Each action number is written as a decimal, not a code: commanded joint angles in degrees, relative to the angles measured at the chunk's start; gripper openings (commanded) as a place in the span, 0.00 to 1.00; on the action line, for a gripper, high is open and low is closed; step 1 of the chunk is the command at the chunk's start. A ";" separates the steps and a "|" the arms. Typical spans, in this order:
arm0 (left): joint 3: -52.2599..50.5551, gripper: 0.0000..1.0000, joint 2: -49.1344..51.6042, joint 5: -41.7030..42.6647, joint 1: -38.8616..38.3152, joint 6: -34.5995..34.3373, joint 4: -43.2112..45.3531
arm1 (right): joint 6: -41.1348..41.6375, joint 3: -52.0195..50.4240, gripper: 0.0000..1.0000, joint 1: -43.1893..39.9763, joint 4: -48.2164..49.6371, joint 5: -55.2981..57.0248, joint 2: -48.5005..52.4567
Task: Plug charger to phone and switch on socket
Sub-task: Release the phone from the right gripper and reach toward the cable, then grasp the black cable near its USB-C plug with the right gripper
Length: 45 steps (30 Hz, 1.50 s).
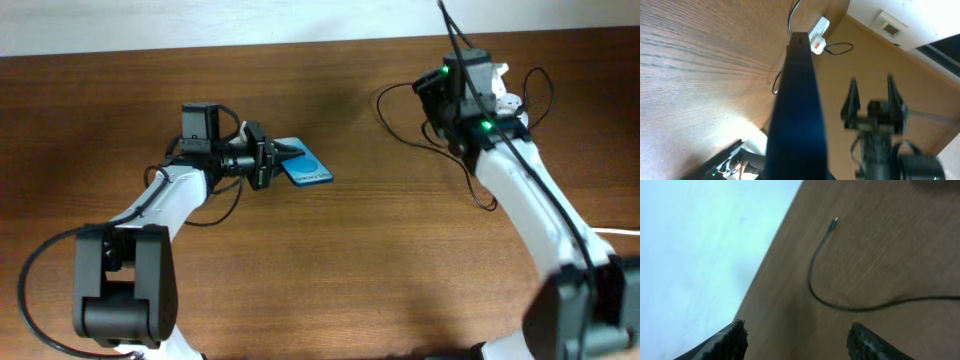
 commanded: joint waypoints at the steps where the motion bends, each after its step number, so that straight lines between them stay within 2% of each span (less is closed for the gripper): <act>1: 0.33 0.00 0.09 2.14 -0.76 -0.11 0.28 | 1.84 3.58 0.68 -1.90 3.17 -0.90 8.98; 4: 0.33 0.00 0.09 2.12 -0.76 1.20 0.26 | 1.97 10.64 0.64 -2.64 4.42 -2.23 18.69; 9: 0.33 0.00 0.09 2.14 -0.76 3.21 0.26 | 2.25 28.48 0.63 -2.71 -0.44 -9.01 35.26; 14: 0.33 0.00 0.09 2.14 -0.61 3.80 0.26 | 5.64 29.44 0.63 -2.64 -0.11 -7.37 39.52; 18: 0.33 0.01 0.09 2.10 -0.61 3.80 0.28 | 4.79 29.44 0.63 -2.56 6.03 -5.62 42.36; 20: 0.33 0.01 0.09 2.47 -0.61 3.78 0.26 | 4.76 29.44 0.54 -2.29 6.73 -5.49 43.12; 21: 0.33 0.01 0.09 2.93 -0.61 3.80 0.26 | 4.74 29.44 0.43 -2.19 6.69 -4.79 43.41; 26: 0.33 0.01 0.09 3.21 -0.61 3.78 0.26 | 3.21 29.44 0.21 -1.03 6.88 -0.66 44.89; 28: 0.33 0.01 0.09 3.21 -0.61 3.78 0.26 | 0.50 29.44 0.17 -0.70 6.91 -0.44 45.16; 29: 0.33 0.01 0.09 3.21 -0.61 3.80 0.26 | -3.30 29.46 0.11 -0.44 7.45 -0.31 45.16; 32: 0.33 0.01 0.09 3.13 -0.61 3.82 0.28 | -9.05 29.53 0.06 -0.24 6.62 -1.44 44.94; 36: 0.33 0.00 0.09 3.02 -0.61 3.82 0.31 | -20.41 29.57 0.04 -0.04 -4.42 -2.34 40.83; 38: 0.33 0.00 0.09 2.82 -0.61 3.82 0.31 | -20.79 29.59 0.04 0.17 -13.79 -2.64 38.14; 42: 0.33 0.00 0.09 3.02 -0.61 5.16 0.33 | -20.85 29.55 0.04 1.14 -41.57 -3.04 34.14; 43: 0.33 0.00 0.09 3.02 -0.61 5.38 0.33 | -22.49 28.96 0.05 1.66 -46.62 -2.91 34.25; 45: 0.33 0.00 0.09 3.30 -0.61 6.45 0.33 | -27.43 24.50 0.05 3.87 -50.51 -2.69 34.27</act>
